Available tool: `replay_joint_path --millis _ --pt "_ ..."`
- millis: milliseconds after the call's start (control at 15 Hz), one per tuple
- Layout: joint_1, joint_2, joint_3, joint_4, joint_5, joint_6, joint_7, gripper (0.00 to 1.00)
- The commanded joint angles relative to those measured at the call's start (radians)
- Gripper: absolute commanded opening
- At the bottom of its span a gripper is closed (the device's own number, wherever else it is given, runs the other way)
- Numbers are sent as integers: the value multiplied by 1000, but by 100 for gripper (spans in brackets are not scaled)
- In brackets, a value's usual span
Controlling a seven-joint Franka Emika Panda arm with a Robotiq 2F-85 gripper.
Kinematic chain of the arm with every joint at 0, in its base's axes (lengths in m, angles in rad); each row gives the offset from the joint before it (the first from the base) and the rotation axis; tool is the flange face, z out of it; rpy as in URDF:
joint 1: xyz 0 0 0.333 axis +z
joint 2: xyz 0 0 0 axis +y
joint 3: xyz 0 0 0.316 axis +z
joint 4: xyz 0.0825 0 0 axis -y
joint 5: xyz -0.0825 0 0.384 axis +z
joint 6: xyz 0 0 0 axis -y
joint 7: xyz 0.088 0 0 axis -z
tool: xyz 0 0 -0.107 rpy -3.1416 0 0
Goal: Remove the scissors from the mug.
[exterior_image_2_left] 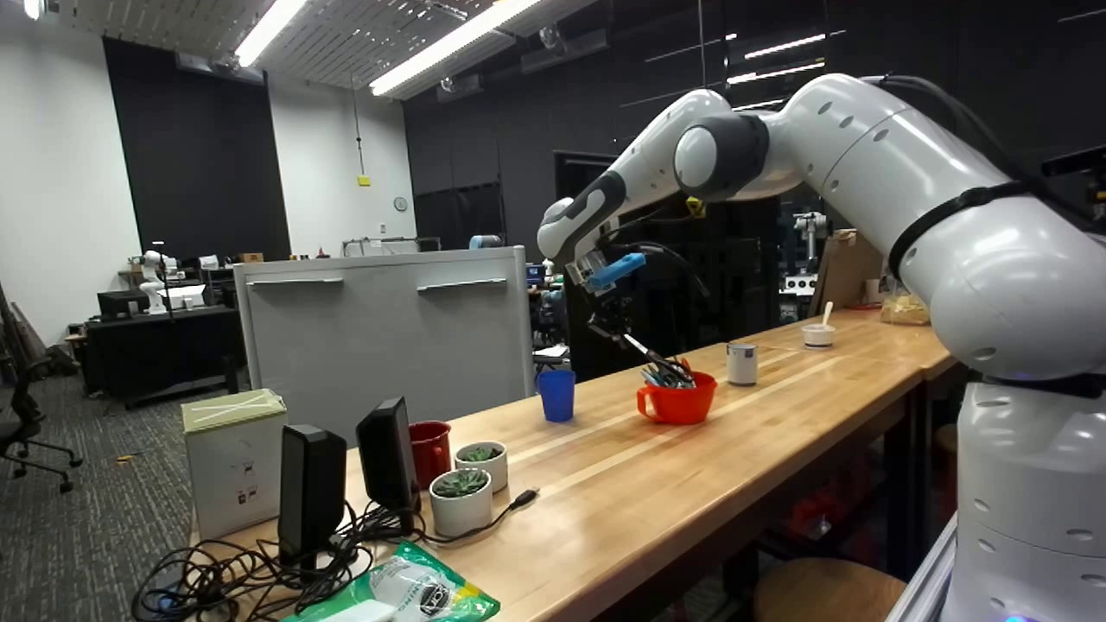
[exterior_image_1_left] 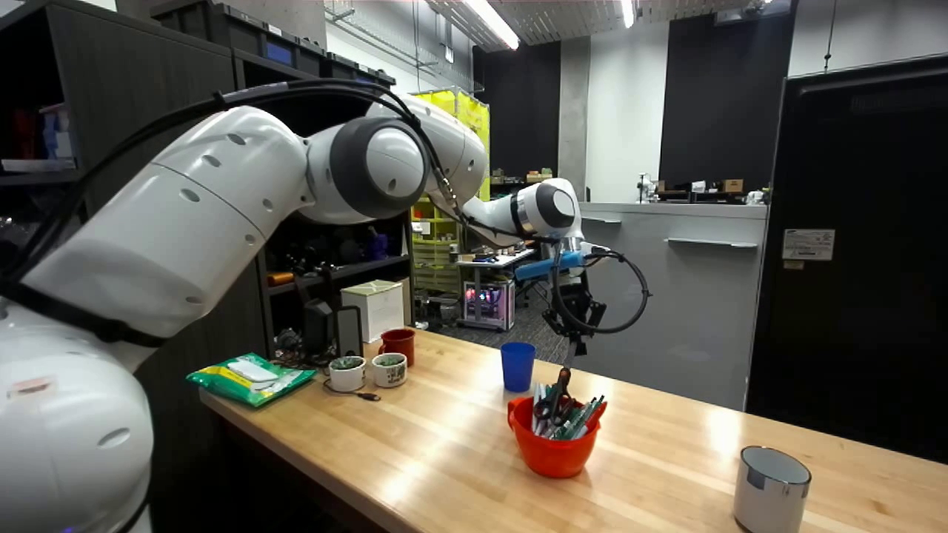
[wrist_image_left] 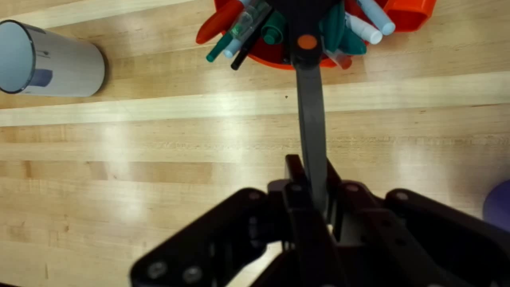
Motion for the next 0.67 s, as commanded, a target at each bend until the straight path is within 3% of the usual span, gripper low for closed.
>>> replay_joint_path --millis 0,600 --pt "33 -17 -11 49 -37 -73 19 3" --pt "68 37 -21 230 -108 -284 4 3"
